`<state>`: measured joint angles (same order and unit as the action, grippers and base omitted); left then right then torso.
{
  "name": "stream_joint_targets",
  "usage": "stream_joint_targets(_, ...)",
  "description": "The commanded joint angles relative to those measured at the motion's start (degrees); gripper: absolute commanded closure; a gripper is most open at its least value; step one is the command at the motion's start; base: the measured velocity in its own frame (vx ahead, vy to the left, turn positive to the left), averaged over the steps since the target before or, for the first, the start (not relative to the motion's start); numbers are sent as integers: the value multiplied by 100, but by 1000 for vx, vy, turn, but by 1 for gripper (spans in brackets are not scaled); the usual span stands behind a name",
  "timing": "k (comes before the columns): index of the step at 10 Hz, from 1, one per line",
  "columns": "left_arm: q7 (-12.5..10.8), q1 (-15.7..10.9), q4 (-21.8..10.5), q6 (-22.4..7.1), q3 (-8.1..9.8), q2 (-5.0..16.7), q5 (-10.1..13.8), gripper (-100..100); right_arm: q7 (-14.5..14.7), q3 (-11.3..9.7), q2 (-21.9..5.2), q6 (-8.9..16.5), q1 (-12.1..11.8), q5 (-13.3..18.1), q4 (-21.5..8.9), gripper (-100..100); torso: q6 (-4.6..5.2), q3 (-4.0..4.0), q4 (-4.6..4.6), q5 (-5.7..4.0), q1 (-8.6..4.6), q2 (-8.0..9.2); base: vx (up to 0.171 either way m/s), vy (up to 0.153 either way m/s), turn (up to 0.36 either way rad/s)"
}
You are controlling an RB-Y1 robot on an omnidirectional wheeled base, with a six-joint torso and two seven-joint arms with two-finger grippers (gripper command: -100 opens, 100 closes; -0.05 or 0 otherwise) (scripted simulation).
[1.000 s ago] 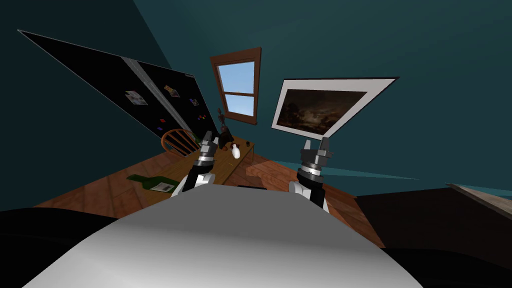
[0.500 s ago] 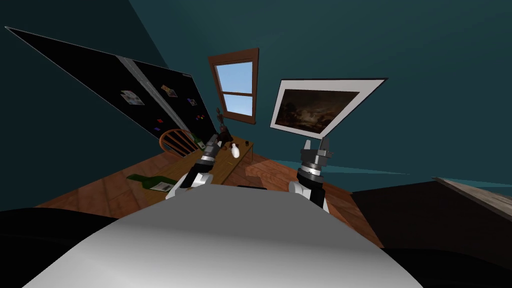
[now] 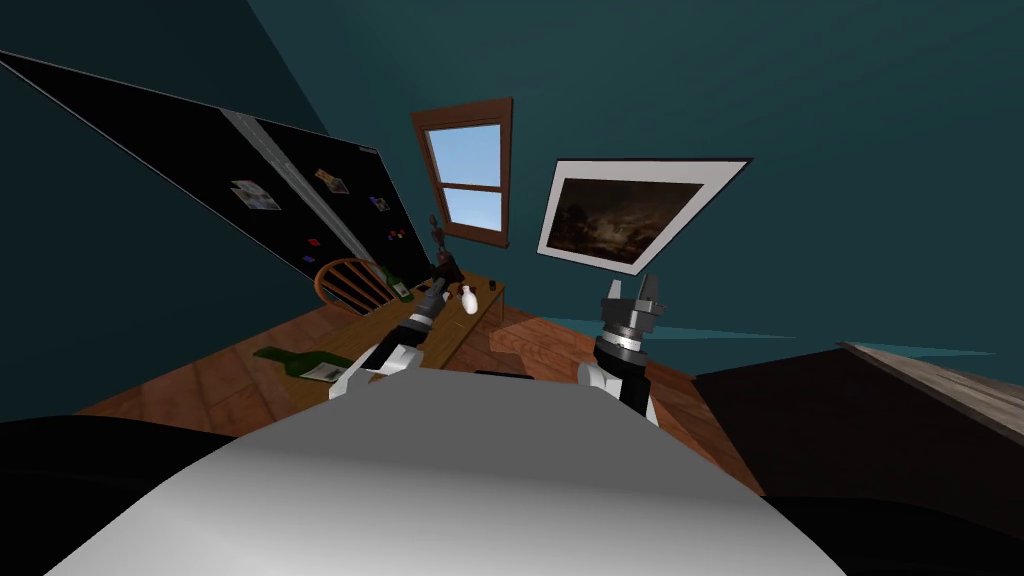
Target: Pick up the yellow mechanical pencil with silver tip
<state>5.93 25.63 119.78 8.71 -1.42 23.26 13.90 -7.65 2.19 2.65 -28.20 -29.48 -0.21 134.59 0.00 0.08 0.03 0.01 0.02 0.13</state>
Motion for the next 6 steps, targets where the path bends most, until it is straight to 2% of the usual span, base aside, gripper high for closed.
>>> stream_joint_targets(1,-10,42,1,-263,-14,137,106,-100,0,0,0,0,0,0,0,0,0,0,0,0,0,0,-33,0,-36)
stream_joint_targets(2,-2,41,-76,-426,-76,358,293,-100,0,0,0,0,0,0,0,0,-1,0,0,0,0,-1,-43,-2,-50)
stream_joint_targets(3,-2,41,-76,-582,-76,358,293,-100,0,0,0,0,0,0,0,0,0,1,0,0,0,2,-37,-4,-35)
stream_joint_targets(4,7,42,-156,-821,-138,573,482,-100,0,0,0,0,0,0,0,0,-1,1,0,0,-2,0,-36,-6,-48)
stream_joint_targets(5,7,42,-156,-900,-138,573,482,-100,0,0,0,0,0,0,0,0,-1,0,0,0,-1,1,-28,-3,-34)
stream_joint_targets(6,18,42,-242,-1119,-200,780,671,-100,0,0,0,0,0,0,0,0,-1,-1,0,0,-1,-2,-25,-3,-65)
